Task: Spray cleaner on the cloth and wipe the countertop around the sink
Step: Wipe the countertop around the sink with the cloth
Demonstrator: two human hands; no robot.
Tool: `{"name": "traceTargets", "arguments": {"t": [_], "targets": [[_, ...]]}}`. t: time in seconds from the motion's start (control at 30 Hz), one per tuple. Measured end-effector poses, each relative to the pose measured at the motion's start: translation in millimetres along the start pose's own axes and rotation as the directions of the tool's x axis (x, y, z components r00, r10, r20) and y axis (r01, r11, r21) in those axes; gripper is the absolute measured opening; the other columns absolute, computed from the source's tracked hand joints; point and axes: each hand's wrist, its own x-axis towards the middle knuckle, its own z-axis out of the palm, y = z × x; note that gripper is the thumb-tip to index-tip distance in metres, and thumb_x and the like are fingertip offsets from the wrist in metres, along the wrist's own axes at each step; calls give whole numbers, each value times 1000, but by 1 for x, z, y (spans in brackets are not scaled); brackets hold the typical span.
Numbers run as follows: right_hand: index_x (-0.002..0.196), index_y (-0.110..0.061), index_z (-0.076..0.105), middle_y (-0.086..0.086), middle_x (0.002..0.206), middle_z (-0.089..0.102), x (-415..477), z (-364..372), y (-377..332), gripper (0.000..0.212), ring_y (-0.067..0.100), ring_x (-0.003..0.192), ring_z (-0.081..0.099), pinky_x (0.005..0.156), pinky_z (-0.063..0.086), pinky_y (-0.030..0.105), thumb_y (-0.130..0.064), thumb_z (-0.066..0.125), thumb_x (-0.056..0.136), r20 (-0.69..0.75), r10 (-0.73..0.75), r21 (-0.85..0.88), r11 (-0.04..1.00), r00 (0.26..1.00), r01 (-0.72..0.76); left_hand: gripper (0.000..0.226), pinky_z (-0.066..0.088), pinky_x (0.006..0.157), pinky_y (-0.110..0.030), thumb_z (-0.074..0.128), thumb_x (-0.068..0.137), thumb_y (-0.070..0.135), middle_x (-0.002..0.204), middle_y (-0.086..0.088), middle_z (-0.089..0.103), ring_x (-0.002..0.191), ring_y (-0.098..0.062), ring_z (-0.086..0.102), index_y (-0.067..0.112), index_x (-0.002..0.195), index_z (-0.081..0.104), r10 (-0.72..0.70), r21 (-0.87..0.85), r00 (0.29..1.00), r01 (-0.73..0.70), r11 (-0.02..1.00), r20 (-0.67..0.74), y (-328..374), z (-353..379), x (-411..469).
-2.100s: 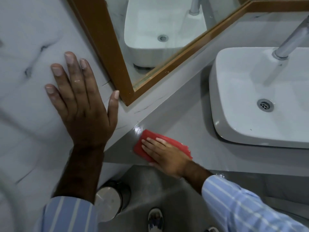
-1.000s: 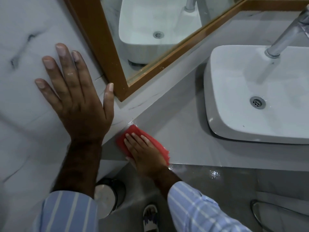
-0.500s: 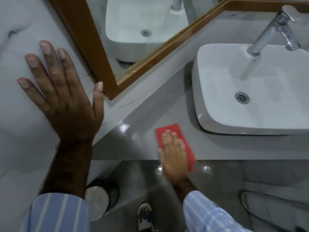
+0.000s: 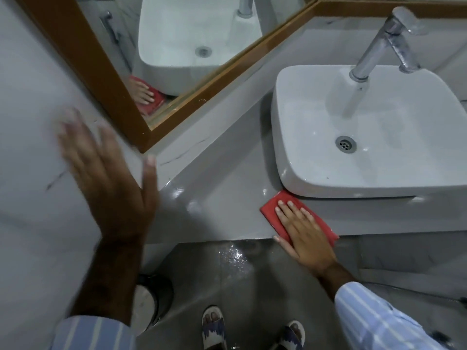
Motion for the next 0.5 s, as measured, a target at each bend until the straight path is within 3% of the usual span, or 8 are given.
{"name": "traceTargets", "arguments": {"t": [0.07, 0.13, 0.17, 0.23, 0.3, 0.37, 0.43, 0.5], "targets": [[161, -17, 36, -2, 172, 27, -5, -8, -3, 70, 17, 161, 18, 129, 22, 47, -54, 49, 103, -3, 66, 170, 983, 998, -64, 64, 23, 131, -48, 51, 106, 37, 160, -36, 35, 153, -47, 30, -6, 153, 40, 118, -179, 992, -107, 978, 51, 28, 6, -44], [153, -20, 48, -1, 163, 43, -22, -19, -3, 61, 18, 155, 31, 127, 26, 44, -46, 62, 100, -32, 332, 401, 868, 943, -292, 60, 34, 126, -44, 54, 104, 33, 153, -31, 47, 145, -43, 44, -6, 148, 46, 188, -333, 947, -95, 938, 260, 58, 20, -85], [143, -20, 56, 2, 151, 53, -33, -23, -3, 52, 22, 145, 43, 121, 36, 46, -42, 68, 97, -68, 512, 502, 759, 856, -414, 59, 41, 121, -43, 55, 102, 33, 149, -26, 53, 140, -40, 50, -4, 147, 49, 199, -371, 902, -48, 928, 382, 72, 30, -101], [127, -18, 59, 9, 130, 58, -52, -31, -3, 45, 26, 121, 55, 104, 50, 48, -34, 79, 91, -31, 831, 681, 425, 556, -596, 58, 42, 114, -38, 54, 101, 37, 141, -20, 61, 131, -37, 58, -1, 144, 53, 172, -373, 780, 85, 924, 602, 101, 51, -122], [128, -16, 54, 13, 123, 60, -58, -35, 3, 54, 24, 104, 62, 90, 54, 36, -20, 86, 84, 234, 917, 821, -8, 324, -571, 56, 40, 115, -38, 59, 102, 36, 140, -19, 62, 130, -36, 57, 0, 144, 53, 140, -327, 635, 187, 926, 760, 130, 69, -129], [131, -7, 49, 18, 117, 65, -55, -30, 12, 61, 20, 89, 66, 85, 55, 31, -7, 86, 82, 476, 839, 834, -335, 264, -439, 52, 42, 112, -43, 64, 101, 36, 134, -19, 62, 125, -36, 56, 2, 139, 57, 117, -276, 560, 208, 938, 820, 156, 83, -129], [128, 1, 49, 17, 108, 69, -54, -19, 23, 66, 18, 83, 67, 84, 56, 32, -5, 90, 77, 556, 789, 799, -419, 263, -432, 46, 46, 108, -44, 65, 99, 39, 125, -17, 61, 119, -35, 56, 4, 128, 63, 68, -200, 546, 187, 962, 835, 179, 93, -126], [119, 7, 58, 14, 96, 72, -55, -13, 31, 63, 14, 74, 68, 66, 56, 19, -11, 94, 71, 584, 753, 777, -410, 304, -478, 43, 48, 107, -42, 67, 98, 38, 123, -17, 62, 117, -33, 59, 3, 124, 65, -1, -114, 518, 191, 975, 855, 195, 99, -123]]}}
